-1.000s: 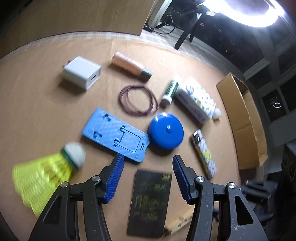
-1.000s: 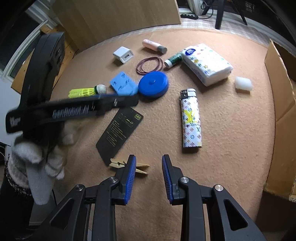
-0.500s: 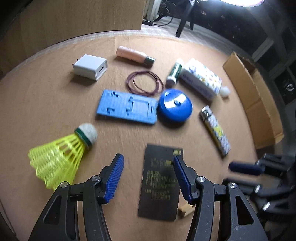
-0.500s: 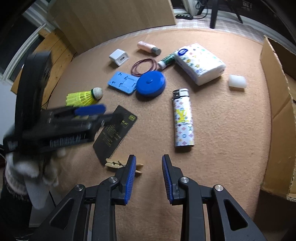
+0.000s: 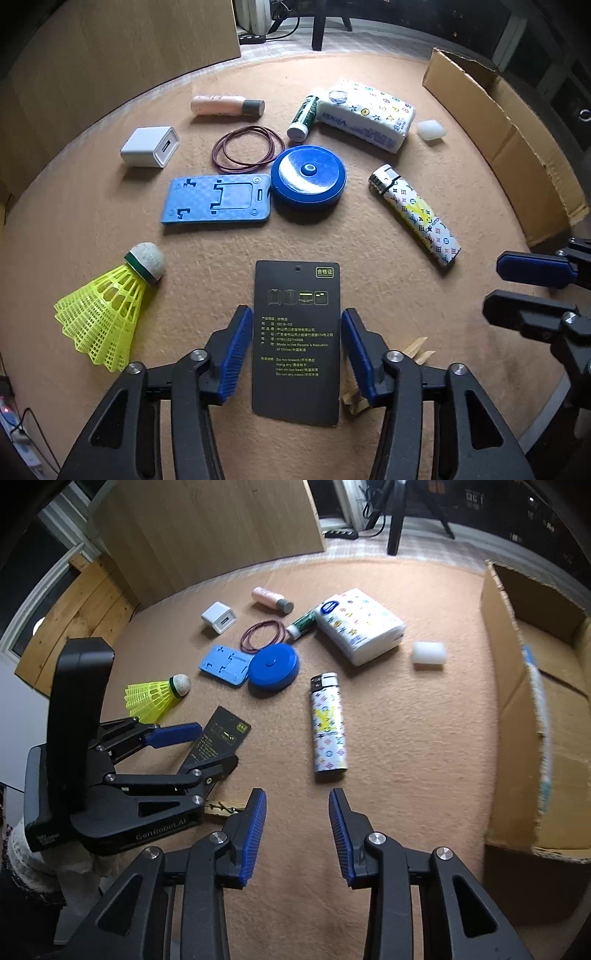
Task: Organize objects
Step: 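Lift the black card tag with the left tool and carry it toward the box, then open the left tool to drop the card tag into the box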
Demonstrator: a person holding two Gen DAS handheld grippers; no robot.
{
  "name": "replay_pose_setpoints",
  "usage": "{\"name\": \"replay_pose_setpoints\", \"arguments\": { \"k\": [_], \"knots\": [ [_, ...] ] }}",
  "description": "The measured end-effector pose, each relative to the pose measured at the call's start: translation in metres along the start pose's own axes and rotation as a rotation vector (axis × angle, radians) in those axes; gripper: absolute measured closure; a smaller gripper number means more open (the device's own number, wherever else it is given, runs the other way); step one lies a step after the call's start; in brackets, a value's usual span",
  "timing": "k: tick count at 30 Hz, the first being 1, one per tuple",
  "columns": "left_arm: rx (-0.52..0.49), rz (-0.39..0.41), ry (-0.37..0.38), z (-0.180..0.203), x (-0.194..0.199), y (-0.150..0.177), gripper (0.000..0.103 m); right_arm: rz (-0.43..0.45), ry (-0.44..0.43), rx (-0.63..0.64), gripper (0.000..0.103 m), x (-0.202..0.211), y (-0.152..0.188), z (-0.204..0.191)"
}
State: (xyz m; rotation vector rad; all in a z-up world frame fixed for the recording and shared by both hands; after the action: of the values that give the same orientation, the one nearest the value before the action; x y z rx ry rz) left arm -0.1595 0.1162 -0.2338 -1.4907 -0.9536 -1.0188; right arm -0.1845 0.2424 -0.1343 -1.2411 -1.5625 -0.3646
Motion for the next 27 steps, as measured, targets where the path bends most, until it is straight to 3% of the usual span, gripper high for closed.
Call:
{"name": "replay_pose_setpoints", "arguments": {
  "k": [9, 16, 27],
  "knots": [
    [0.088, -0.014, 0.054, -0.008, 0.003, 0.006, 0.05, 0.033, 0.015, -0.009, 0.07, 0.017, 0.006, 0.009],
    [0.118, 0.048, 0.061, -0.005, 0.033, -0.002, 0.05, 0.058, 0.038, -0.017, 0.07, 0.034, 0.012, 0.022],
    [0.047, 0.183, 0.144, 0.07, 0.083, -0.072, 0.05, 0.11, 0.093, -0.049, 0.07, 0.08, 0.027, 0.056]
  ]
}}
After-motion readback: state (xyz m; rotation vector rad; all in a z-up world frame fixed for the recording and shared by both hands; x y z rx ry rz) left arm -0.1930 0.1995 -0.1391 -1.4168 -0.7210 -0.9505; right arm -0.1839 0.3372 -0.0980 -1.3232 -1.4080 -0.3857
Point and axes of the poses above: each gripper's, at about its wrist camera, not at the fingertips, and x roughly against the way its jaws point, z to its right, y to its underside, the point moved 7 cm from there along -x, roughly the way its jaws point, and after that the axes turned 6 degrees about -y, right-handed, at the moved point
